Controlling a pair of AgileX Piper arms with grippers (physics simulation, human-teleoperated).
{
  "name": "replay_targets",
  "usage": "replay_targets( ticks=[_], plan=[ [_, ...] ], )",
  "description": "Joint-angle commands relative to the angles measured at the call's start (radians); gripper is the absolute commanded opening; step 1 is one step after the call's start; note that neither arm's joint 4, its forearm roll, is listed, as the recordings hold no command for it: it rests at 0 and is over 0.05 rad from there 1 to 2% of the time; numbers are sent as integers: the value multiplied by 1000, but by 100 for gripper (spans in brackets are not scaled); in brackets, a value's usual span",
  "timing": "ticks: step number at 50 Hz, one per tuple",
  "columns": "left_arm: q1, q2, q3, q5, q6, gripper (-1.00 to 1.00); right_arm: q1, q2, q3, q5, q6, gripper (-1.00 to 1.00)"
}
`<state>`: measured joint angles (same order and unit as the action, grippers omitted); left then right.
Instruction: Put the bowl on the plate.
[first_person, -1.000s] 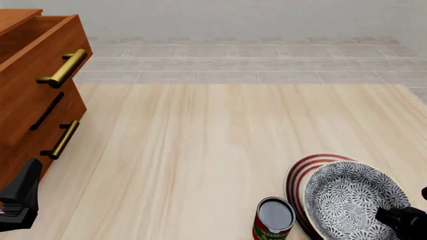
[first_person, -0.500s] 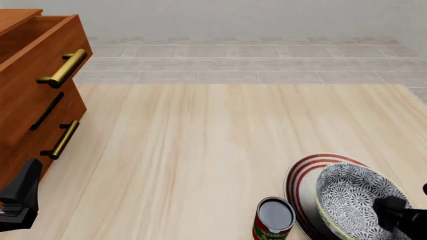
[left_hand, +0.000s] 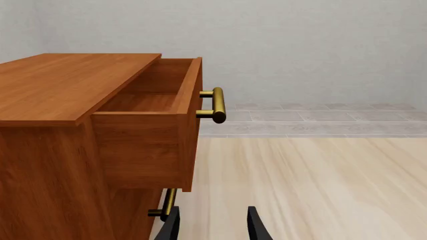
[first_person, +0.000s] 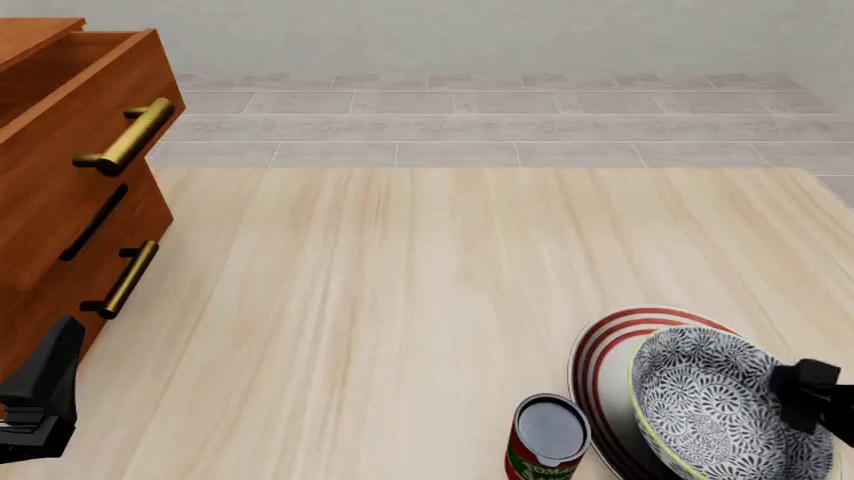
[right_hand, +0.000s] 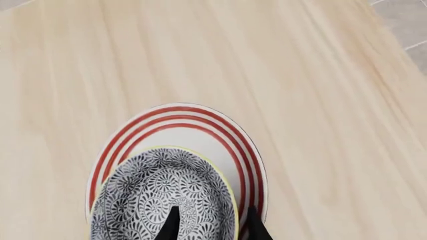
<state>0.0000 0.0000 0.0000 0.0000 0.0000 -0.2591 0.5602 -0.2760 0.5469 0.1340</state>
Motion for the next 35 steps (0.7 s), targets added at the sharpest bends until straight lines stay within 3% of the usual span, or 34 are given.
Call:
replay_targets(
  ticks=[1, 35],
  plan=[
    [0, 0, 0, 0, 0, 100, -26, -20, -53, 55, -32, 100],
    [0, 0, 0, 0, 0, 100, -53, -62, -251, 197, -101, 100]
  ],
)
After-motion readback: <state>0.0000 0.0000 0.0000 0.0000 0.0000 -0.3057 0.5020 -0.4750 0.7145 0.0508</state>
